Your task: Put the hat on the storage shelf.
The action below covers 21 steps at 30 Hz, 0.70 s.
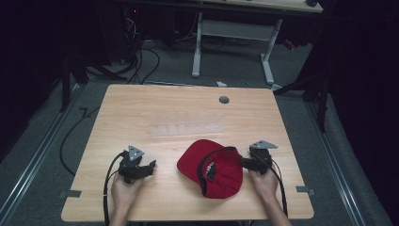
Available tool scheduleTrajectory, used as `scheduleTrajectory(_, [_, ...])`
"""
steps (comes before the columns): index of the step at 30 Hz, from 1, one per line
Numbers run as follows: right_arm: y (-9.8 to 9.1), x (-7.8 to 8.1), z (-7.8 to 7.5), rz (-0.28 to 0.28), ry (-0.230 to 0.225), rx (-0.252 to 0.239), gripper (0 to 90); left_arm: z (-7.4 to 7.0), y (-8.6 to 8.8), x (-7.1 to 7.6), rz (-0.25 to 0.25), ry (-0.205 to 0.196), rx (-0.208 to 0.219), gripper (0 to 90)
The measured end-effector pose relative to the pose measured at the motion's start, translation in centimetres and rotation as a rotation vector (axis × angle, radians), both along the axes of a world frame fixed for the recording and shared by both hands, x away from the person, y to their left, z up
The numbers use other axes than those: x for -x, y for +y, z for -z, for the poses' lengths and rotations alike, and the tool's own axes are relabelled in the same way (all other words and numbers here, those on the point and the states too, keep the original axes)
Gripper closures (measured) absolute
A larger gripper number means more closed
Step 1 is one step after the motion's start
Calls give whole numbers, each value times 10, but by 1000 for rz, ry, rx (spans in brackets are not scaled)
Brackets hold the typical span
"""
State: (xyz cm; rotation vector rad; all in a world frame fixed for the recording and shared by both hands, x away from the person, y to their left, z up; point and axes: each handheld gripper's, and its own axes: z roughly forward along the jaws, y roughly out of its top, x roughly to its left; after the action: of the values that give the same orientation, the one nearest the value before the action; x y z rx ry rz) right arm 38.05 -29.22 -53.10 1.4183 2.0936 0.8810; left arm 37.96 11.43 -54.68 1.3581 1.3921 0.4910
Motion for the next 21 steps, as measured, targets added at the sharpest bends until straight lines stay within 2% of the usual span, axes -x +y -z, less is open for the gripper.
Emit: scheduleTrajectory(21, [0,0,0,0,0,0,348,0,-1,0,-5,1,0,309])
